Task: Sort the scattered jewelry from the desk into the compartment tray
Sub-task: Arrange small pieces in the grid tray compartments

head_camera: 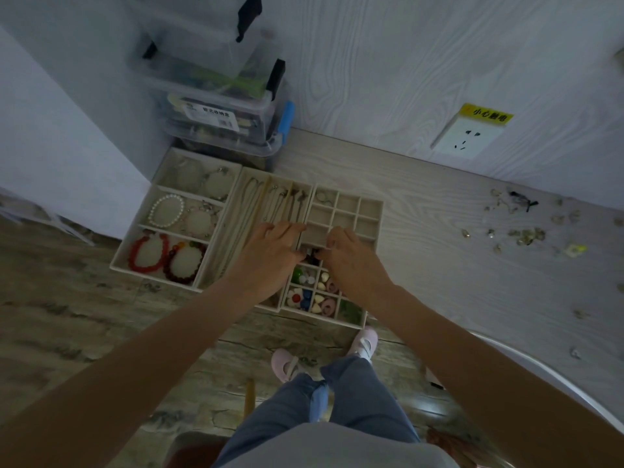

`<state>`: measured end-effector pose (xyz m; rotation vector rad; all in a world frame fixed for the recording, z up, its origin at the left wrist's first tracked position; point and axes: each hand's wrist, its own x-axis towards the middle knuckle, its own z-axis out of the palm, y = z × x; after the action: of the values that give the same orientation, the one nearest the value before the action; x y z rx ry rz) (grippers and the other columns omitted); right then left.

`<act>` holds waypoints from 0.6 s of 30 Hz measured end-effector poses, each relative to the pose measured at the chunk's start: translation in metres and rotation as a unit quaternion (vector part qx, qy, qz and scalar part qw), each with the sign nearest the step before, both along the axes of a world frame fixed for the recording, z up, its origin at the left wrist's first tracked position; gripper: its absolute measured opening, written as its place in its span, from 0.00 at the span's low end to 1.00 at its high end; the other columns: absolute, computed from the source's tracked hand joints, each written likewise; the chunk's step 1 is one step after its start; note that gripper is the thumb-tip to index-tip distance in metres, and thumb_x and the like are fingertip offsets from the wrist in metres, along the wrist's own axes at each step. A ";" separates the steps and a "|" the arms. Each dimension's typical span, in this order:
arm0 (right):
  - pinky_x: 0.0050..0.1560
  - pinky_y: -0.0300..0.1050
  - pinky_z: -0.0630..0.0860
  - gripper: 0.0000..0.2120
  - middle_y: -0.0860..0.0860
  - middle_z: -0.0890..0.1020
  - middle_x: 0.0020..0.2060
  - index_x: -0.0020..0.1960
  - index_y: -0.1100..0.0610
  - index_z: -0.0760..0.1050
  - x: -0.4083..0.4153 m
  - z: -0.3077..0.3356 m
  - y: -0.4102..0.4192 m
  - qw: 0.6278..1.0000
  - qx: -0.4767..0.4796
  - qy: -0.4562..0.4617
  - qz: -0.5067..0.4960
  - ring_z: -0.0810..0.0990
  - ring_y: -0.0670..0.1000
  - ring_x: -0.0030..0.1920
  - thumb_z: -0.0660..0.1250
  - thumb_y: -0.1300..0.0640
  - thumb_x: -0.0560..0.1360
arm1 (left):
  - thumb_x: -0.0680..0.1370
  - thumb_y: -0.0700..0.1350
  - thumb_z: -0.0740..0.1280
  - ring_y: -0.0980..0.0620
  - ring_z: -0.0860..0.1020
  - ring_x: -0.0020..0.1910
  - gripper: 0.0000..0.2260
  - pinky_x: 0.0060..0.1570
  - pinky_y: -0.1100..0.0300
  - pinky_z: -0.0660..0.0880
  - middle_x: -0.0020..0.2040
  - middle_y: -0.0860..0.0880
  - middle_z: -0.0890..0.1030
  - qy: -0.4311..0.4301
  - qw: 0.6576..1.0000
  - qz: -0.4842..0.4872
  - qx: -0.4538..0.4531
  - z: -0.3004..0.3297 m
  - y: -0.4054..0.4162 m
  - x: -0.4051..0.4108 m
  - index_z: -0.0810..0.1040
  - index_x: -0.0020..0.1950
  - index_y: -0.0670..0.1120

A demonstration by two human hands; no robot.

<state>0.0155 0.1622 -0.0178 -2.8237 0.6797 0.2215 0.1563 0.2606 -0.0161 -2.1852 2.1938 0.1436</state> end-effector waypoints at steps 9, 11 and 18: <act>0.47 0.52 0.75 0.16 0.59 0.73 0.50 0.58 0.60 0.78 0.003 0.001 0.001 1.000 0.016 0.000 -0.003 0.71 0.59 0.53 0.65 0.67 0.71 | 0.76 0.37 0.62 0.44 0.60 0.72 0.20 0.67 0.47 0.58 0.74 0.45 0.62 0.009 0.999 0.024 0.043 0.003 -0.002 -0.003 0.73 0.67 0.49; 0.55 0.49 0.72 0.17 0.57 0.73 0.54 0.63 0.59 0.76 0.001 0.002 -0.004 0.998 0.062 -0.004 -0.023 0.69 0.56 0.58 0.61 0.66 0.75 | 0.75 0.37 0.64 0.44 0.65 0.69 0.21 0.66 0.47 0.61 0.71 0.45 0.68 0.033 0.999 0.025 0.021 0.001 -0.002 0.000 0.73 0.67 0.49; 0.58 0.41 0.66 0.17 0.59 0.74 0.60 0.65 0.61 0.73 -0.017 0.022 -0.032 0.977 0.176 -0.023 -0.114 0.71 0.57 0.62 0.57 0.66 0.77 | 0.78 0.39 0.61 0.50 0.70 0.66 0.22 0.65 0.54 0.63 0.67 0.51 0.72 0.111 0.992 0.050 0.023 0.021 -0.029 0.002 0.67 0.71 0.51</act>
<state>-0.0011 0.1298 0.0040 -2.3852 0.8536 0.2127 0.1579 0.2315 0.0048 -2.3579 2.1590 0.4567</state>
